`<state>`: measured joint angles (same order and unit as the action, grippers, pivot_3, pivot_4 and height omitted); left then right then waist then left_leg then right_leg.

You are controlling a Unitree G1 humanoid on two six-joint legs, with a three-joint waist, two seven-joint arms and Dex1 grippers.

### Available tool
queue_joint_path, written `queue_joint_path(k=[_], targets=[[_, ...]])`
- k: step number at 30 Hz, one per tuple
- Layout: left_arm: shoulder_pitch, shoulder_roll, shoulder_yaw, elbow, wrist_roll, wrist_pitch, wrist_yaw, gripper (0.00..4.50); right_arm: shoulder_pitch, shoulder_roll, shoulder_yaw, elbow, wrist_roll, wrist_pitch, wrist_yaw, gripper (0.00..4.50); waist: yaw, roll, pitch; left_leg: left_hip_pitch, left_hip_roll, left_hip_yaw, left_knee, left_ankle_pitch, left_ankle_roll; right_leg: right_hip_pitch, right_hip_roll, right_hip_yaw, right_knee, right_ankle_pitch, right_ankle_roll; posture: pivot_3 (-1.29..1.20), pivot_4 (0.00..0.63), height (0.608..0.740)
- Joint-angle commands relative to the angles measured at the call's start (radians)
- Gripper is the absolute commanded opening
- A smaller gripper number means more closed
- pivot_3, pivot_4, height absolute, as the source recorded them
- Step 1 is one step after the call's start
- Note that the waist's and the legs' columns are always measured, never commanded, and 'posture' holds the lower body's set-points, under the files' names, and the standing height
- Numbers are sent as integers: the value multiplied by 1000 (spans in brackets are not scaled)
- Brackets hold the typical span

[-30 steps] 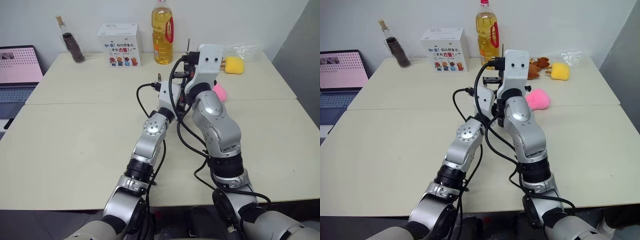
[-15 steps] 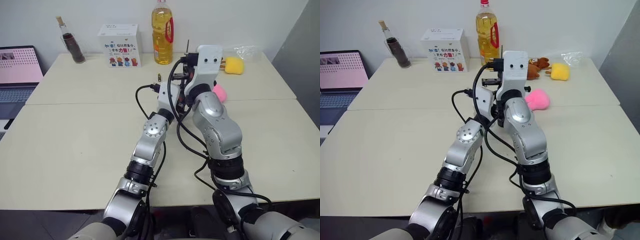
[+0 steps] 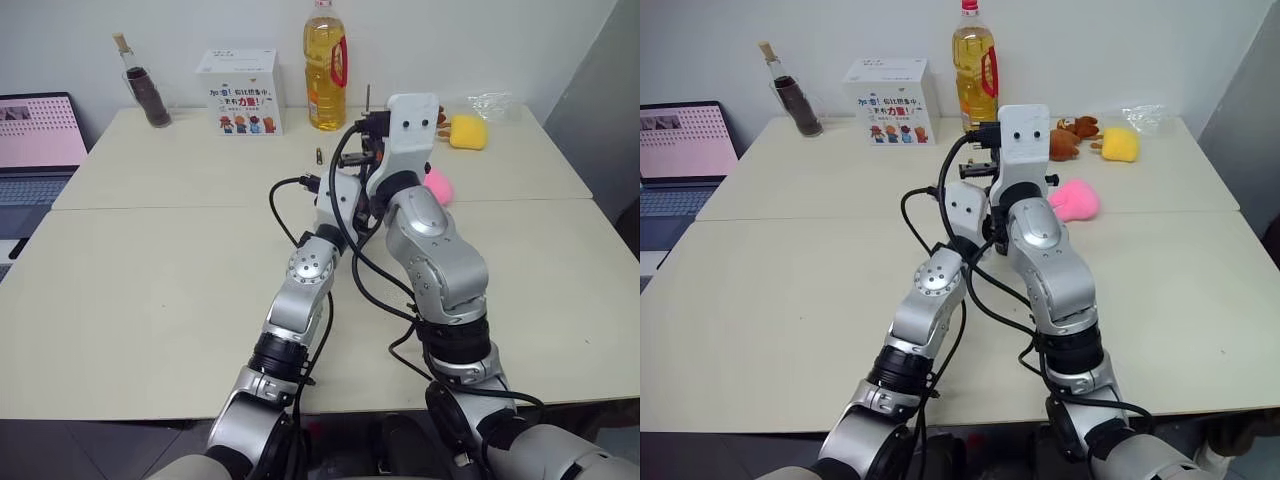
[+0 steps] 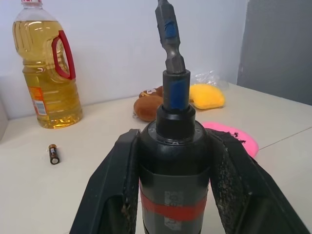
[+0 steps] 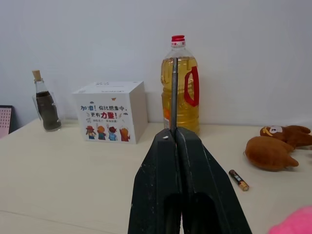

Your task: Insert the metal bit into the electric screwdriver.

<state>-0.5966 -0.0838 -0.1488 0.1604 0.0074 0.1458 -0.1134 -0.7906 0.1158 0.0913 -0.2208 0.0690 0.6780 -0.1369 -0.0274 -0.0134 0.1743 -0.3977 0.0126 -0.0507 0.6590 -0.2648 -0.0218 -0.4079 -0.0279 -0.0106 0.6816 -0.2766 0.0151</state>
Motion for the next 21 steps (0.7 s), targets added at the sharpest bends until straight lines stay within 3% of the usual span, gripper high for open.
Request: queue_joint_path(k=[1, 4, 9, 15, 21], targets=[[-45, -12, 24, 84, -13, 41, 11, 1650, 12, -1, -14, -20, -5, 19, 3, 8, 1, 0, 0, 0, 0, 0, 0, 0, 0, 0, 0, 0, 0, 0, 0, 0, 150, 740], [-265, 23, 110, 354, -58, 16, -3, 1650, 15, -1, -19, -22, -6, 24, 4, 8, 18, -1, -1, 0, -1, -2, 2, 0, 0, 2, 0, -2, 0, 0, 0, 0, 150, 740], [-361, 44, 135, 520, -80, -54, -15, 1650, 13, 5, -37, -13, -13, 19, 5, 8, 24, -1, -1, 2, -2, 1, 2, 0, 0, 3, 0, -2, -1, 2, 3, 0, 150, 740], [-367, 49, 123, 551, -88, -98, -34, 1650, 11, 10, -40, -6, -20, 11, 8, 8, 27, -1, -2, 2, -3, 0, 3, 1, 0, 3, -1, -2, 0, 2, 4, 0, 150, 740], [-300, 51, 103, 451, -83, -78, -45, 1650, 12, 14, -50, 2, -24, 13, 10, 8, 24, -1, -2, 2, -2, 0, 3, 1, -1, 3, -1, -1, 0, 2, 4, 0, 150, 740]])
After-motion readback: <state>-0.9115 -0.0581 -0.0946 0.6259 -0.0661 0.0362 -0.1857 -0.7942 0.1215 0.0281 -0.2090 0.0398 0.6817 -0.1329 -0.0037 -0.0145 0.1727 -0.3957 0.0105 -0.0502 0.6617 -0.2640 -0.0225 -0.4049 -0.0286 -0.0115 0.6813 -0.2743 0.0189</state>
